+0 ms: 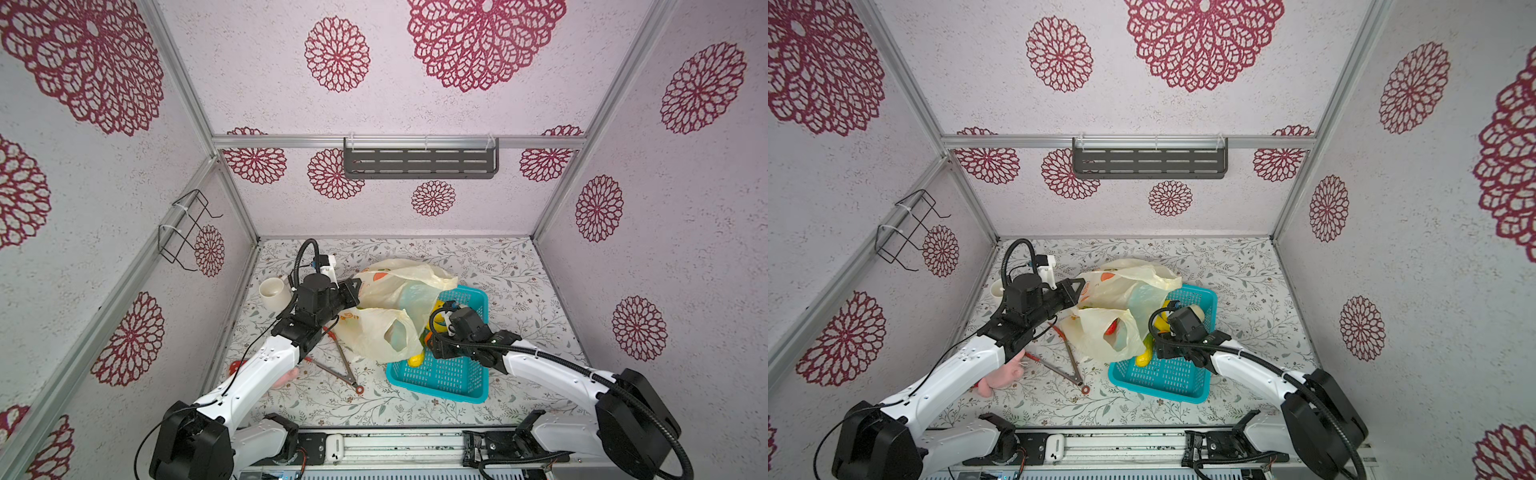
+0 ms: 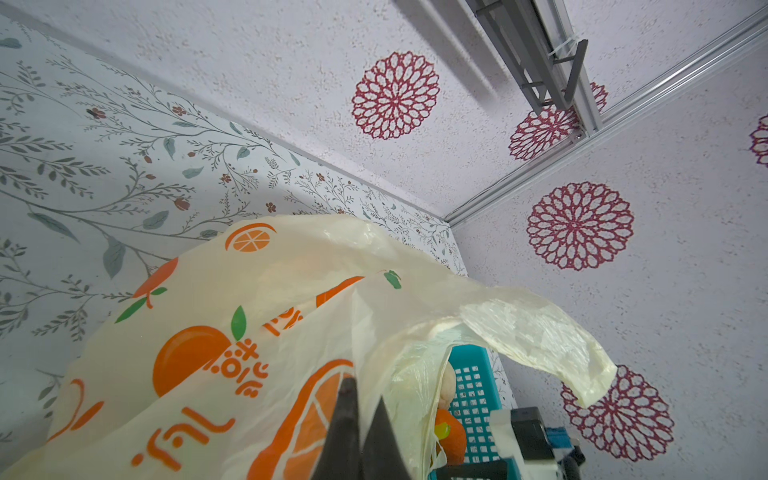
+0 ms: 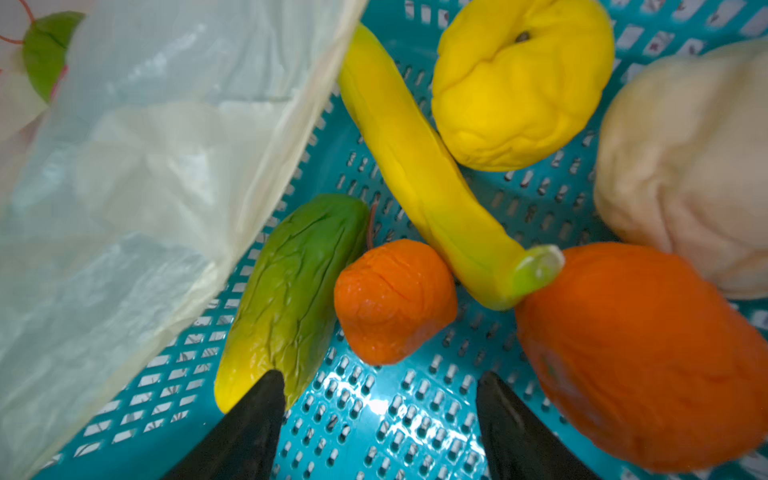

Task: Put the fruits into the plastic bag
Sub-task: 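Lower the right gripper into the basket onto the small orange ball, then lift the orange ball with the right gripper and release it into the bag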

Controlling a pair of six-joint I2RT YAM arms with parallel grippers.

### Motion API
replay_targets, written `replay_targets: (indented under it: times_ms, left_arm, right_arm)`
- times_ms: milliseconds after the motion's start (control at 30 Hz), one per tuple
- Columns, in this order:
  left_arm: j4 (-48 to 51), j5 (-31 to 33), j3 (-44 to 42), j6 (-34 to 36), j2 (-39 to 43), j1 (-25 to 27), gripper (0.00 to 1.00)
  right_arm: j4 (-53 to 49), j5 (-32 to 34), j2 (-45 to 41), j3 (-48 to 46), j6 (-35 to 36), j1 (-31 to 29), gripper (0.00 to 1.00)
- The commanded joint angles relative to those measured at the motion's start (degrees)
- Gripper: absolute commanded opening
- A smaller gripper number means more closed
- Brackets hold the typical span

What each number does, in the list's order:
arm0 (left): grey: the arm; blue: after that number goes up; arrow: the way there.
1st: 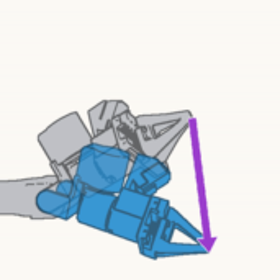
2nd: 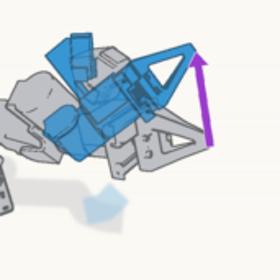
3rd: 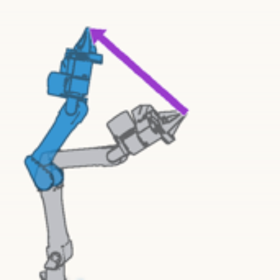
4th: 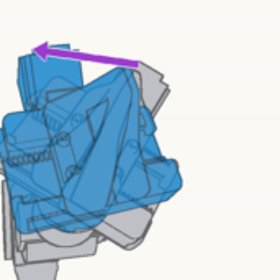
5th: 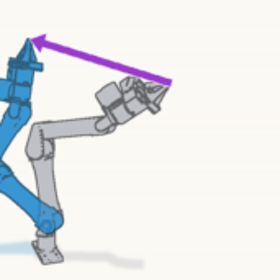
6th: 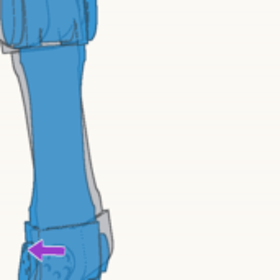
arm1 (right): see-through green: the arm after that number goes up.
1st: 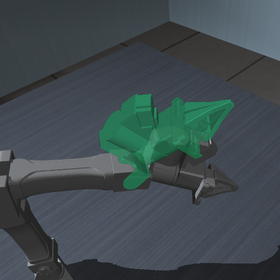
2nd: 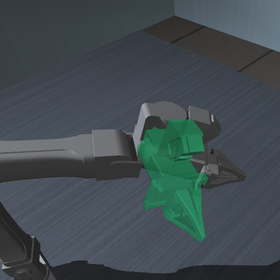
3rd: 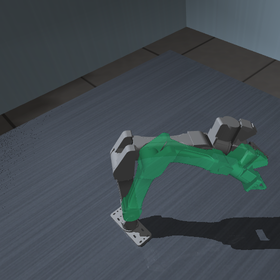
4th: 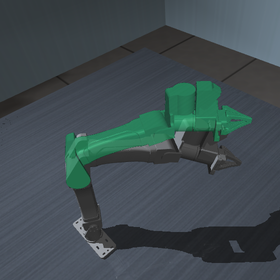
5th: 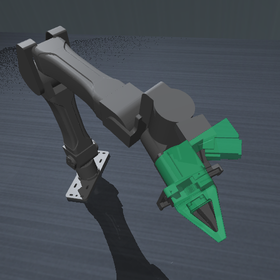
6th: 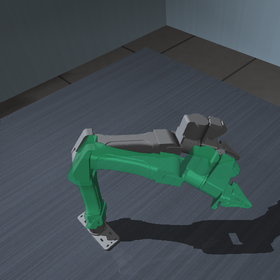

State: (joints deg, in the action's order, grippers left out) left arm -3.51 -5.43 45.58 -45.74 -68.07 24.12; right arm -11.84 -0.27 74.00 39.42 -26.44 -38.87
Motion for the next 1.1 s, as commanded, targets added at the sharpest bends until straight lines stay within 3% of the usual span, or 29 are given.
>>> replay_targets:
  times_ms: [0,667,900,1067]
  left_arm:
    - [-1.0,0.5,-0.4,-0.8,0.4,0.3,0.00]
    - [-0.6,1.0,-0.8,-0.6,1.2,0.4,0.00]
    - [-0.6,0.8,-0.6,-0.5,0.8,0.4,0.00]
    - [-0.6,0.9,-0.3,-0.2,0.7,0.5,0.00]
  right_arm:
    - [0.9,0.1,1.1,2.7,1.0,1.7,0.76]
    - [0.2,-6.4,12.1,6.1,2.8,3.7,0.71]
    - [-0.2,-6.6,12.7,6.2,3.0,3.7,0.57]
    - [-0.4,-6.1,7.6,5.5,2.3,3.7,0.48]
